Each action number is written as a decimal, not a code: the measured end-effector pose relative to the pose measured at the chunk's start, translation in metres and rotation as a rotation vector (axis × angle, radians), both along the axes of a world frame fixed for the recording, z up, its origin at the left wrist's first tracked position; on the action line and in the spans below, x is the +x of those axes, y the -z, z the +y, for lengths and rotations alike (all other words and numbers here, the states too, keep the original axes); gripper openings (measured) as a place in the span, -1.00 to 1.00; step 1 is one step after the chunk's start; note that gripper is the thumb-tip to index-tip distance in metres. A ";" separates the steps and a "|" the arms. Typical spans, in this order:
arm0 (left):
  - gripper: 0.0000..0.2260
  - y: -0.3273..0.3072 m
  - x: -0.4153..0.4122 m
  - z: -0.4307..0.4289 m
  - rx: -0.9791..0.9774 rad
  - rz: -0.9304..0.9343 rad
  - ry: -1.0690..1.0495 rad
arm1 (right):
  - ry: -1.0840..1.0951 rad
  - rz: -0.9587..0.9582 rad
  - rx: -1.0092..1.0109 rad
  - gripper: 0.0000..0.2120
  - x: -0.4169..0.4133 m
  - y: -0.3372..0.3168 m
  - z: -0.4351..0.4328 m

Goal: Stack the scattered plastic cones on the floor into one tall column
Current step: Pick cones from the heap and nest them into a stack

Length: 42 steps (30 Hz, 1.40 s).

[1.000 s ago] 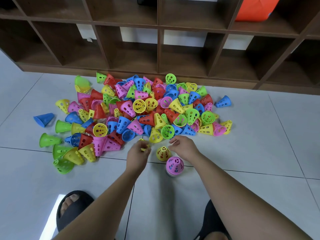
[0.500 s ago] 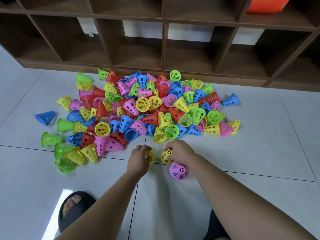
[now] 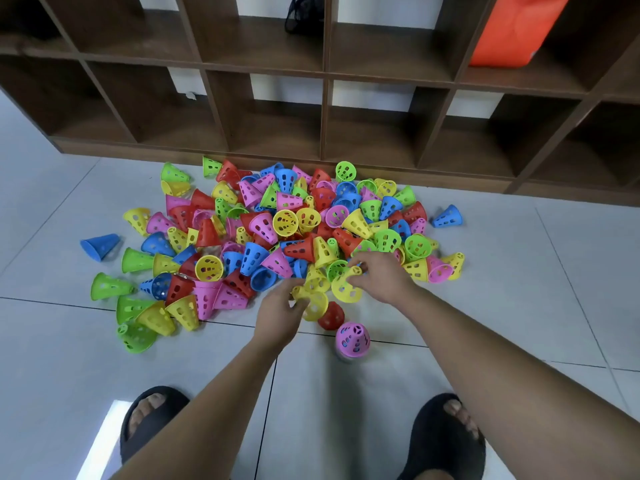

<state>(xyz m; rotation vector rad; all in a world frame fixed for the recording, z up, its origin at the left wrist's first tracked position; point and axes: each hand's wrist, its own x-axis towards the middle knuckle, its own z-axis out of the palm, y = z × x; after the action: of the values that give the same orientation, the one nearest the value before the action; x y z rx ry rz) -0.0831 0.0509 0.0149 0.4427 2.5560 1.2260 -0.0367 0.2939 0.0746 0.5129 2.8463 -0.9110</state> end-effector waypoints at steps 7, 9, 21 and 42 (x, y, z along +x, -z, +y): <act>-0.65 -0.043 0.026 0.030 0.124 -0.029 0.129 | 0.037 0.098 0.074 -0.85 0.021 -0.073 0.031; -0.61 -0.049 0.036 0.037 0.119 -0.021 0.178 | 0.062 0.123 0.094 -0.81 0.026 -0.092 0.037; -0.52 -0.014 0.085 0.041 0.021 -0.151 0.233 | -0.144 0.005 0.088 -0.73 0.076 -0.111 0.008; -0.55 0.052 0.023 0.037 -0.092 -0.096 0.205 | -0.178 -0.179 0.079 -0.77 0.036 0.000 0.031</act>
<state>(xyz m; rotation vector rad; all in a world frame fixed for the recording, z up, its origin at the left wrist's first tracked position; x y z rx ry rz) -0.0604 0.0878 -0.0368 0.5940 2.4057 1.0282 -0.0003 0.3249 0.0746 0.3230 2.7202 -0.6882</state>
